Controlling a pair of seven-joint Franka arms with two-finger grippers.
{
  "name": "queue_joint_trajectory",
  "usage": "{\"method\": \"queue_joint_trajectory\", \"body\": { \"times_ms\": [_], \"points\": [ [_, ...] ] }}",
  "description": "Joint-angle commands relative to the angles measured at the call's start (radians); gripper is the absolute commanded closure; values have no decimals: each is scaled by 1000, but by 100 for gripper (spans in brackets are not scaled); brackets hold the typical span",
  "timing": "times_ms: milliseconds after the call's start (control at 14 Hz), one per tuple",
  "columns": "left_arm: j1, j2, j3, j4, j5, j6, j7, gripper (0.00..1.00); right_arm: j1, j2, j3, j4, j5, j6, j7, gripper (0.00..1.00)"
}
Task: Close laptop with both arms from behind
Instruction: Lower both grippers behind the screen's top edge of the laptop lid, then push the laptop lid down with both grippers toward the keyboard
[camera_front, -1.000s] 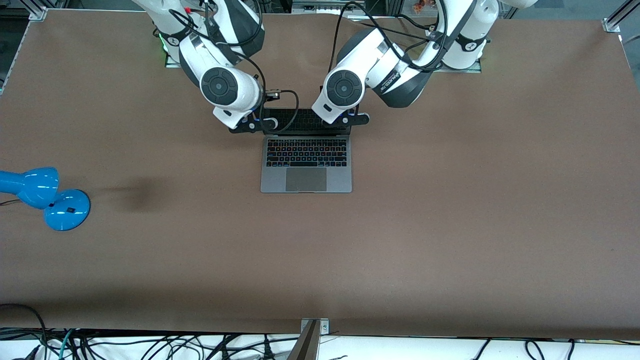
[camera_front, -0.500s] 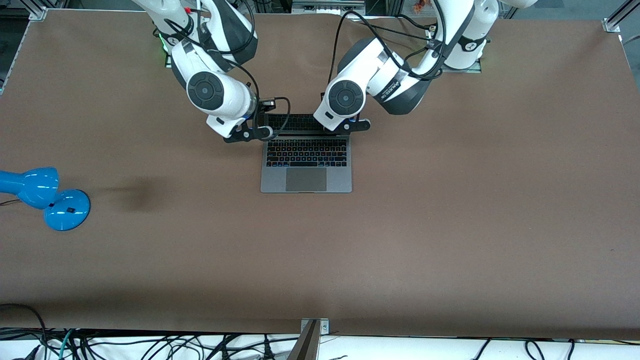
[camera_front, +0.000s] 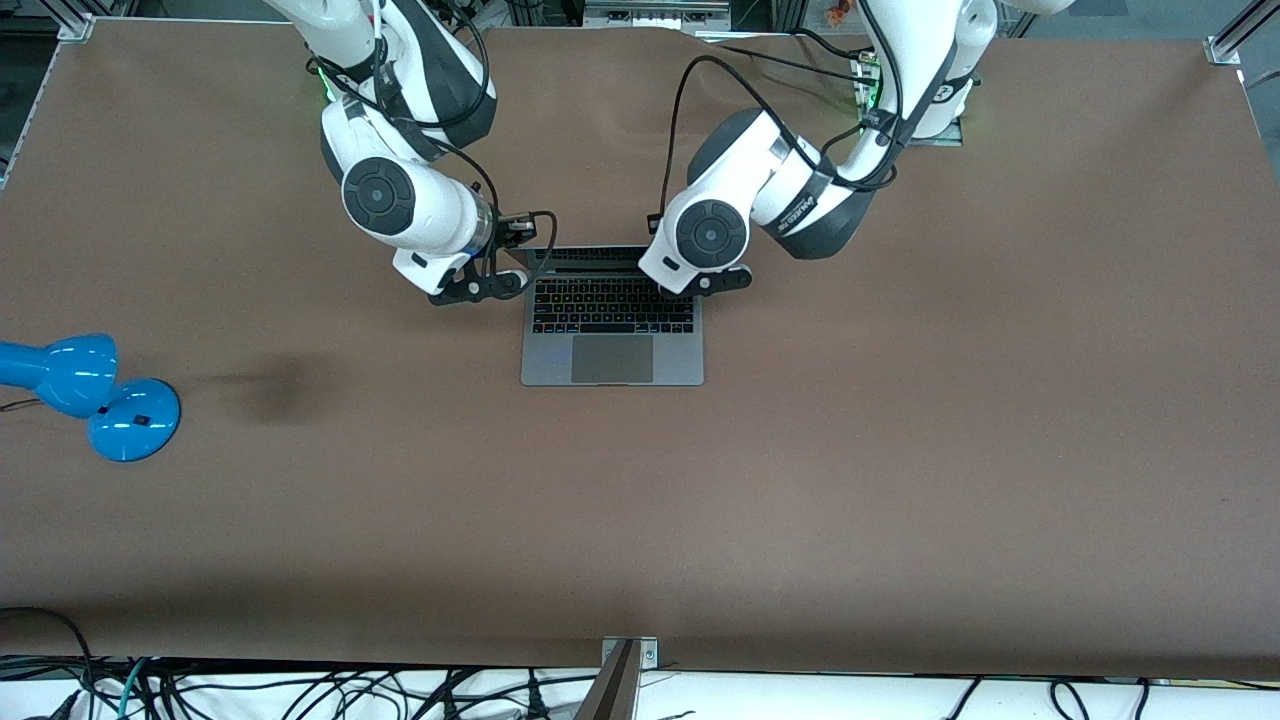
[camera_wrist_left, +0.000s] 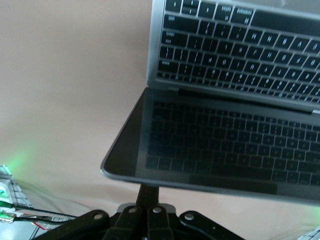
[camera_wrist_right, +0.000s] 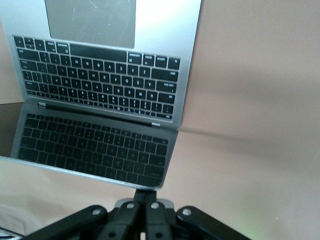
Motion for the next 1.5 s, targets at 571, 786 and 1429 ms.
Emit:
{"method": "queue_joint_trajectory", "body": {
  "times_ms": [571,786,1429],
  "points": [
    [2,76,54,113,18,20,8,100,7,107,-31,111,-26,45,-87,100],
    [2,82,60,117,20,51,7,100,7,124,-36,119,-26,99,-92,100],
    [2,124,80,120,57,178,5,100,38,222,-82,191,-26,166,-119,100]
  ]
}}
